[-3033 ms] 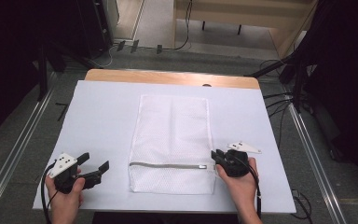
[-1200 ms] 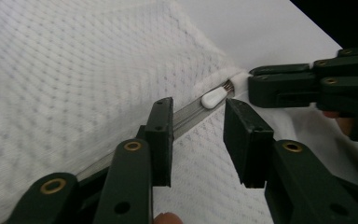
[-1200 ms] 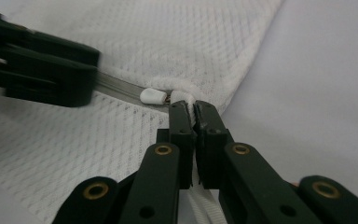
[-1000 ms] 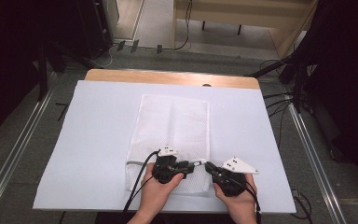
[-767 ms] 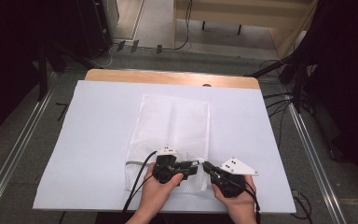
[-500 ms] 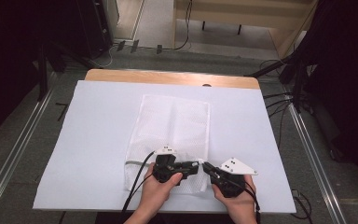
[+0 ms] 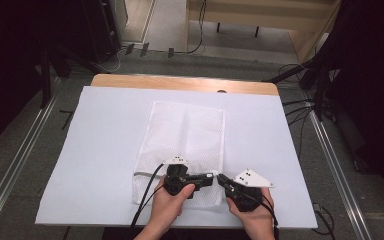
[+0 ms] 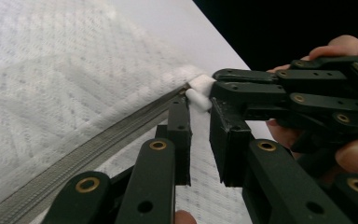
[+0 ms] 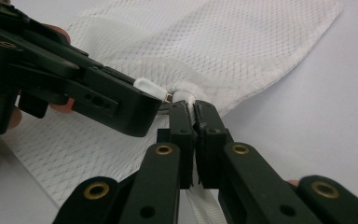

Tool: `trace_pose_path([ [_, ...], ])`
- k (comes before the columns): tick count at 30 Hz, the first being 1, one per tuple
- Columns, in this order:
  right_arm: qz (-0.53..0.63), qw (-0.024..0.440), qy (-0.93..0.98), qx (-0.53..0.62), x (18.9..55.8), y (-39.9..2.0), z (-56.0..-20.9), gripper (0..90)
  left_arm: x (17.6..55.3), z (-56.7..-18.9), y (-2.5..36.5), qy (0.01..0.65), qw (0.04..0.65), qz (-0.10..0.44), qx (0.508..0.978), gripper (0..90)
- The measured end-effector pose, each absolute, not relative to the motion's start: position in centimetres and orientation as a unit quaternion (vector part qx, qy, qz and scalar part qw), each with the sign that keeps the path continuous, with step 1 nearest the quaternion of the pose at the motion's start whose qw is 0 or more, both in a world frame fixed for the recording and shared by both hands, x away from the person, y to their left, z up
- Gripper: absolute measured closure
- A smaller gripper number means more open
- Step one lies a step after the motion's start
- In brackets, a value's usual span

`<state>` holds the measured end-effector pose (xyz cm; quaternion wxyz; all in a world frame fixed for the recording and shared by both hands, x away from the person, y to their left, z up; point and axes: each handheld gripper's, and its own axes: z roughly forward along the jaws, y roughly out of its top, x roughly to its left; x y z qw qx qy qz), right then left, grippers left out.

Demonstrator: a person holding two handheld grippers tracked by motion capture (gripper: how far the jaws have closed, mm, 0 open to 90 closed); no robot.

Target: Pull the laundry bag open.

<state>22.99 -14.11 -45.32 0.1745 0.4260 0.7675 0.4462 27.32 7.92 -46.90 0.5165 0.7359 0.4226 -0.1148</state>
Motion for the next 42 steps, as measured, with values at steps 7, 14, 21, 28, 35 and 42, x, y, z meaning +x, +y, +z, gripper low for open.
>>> trace_pose_path([
  [7,0.447,0.175,0.771,0.419,22.9,-14.1,-45.2,88.7,27.7,-46.8,8.5,0.439,0.520,-0.118,0.723,73.8],
  [14,0.447,0.173,0.773,0.415,22.9,-13.9,-45.1,88.6,27.6,-46.6,8.5,0.435,0.523,-0.112,0.724,86.4],
  [21,0.445,0.175,0.776,0.412,22.8,-13.7,-45.2,88.7,27.4,-46.4,8.5,0.436,0.514,-0.099,0.732,87.8],
  [28,0.443,0.181,0.777,0.408,22.8,-13.9,-44.8,88.9,27.4,-46.3,8.9,0.441,0.499,-0.070,0.742,87.9],
  [35,0.439,0.187,0.777,0.411,22.8,-14.1,-44.6,89.0,27.2,-46.5,9.9,0.448,0.481,-0.046,0.752,87.8],
  [42,0.433,0.187,0.776,0.419,22.8,-14.5,-44.4,89.0,27.0,-46.9,12.2,0.463,0.466,-0.034,0.753,87.8],
])
